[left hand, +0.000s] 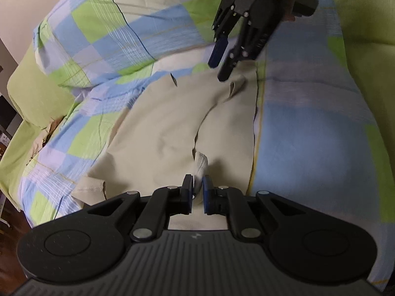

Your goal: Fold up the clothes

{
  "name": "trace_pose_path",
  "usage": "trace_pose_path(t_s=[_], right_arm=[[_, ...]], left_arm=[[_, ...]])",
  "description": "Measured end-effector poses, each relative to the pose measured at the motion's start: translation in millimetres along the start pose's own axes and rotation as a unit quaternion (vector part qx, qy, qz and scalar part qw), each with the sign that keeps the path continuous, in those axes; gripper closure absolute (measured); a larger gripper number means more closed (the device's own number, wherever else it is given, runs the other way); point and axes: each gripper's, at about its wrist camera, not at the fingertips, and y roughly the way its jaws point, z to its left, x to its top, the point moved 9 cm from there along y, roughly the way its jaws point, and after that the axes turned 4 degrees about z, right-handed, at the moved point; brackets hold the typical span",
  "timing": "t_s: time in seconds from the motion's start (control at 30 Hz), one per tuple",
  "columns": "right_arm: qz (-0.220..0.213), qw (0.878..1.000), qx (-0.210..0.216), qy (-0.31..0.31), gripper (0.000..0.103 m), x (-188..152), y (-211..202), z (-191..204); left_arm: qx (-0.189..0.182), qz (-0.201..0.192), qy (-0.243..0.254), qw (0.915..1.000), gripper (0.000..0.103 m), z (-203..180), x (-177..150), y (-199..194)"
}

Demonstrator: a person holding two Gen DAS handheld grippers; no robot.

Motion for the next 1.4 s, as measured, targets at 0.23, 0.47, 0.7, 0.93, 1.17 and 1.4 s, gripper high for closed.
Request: trace_pose_path(t_s=[0.23,0.47,0.7,0.93,1.17,1.4], right_arm=[[0.059,0.998,-0.003,-0.004,0.076,-33.1,7.3,14.7],[0.051,0.996,-0.032,-0.072,0.076,-28.7,2.1,17.3],[0.106,0.993,-0.025,-0.048,0.076,-45.0,7.9,25.7],[0.029,0.985,-0.043,0.165,0.067,-1.2,-32.7,43.2],[-0.018,0.939,-0.015,0.344,0.063,62.3,-4.4,105.6],[0.027,0.886,-0.082,0.457,0.055,98.5,31.6,148.8]], left_arm=[[-0.026,0.033,0.039,0.9984,0.084,-15.4,-11.4,6.9],[-0.047,0.018,-0.037,0.9980,0.076,-1.0,5.9,4.4],[-0.106,0.048,0.001,0.9932,0.067,-8.1,-16.9,-14.1],[-0.044,0.050,0.006,0.9977,0.067,87.1,-12.8,-14.8],[-0.042,0.048,0.064,0.9959,0.068,183.7,-24.5,37.2],[-0.162,-0.045,0.215,0.9621,0.067,206.8,-35.9,74.3]])
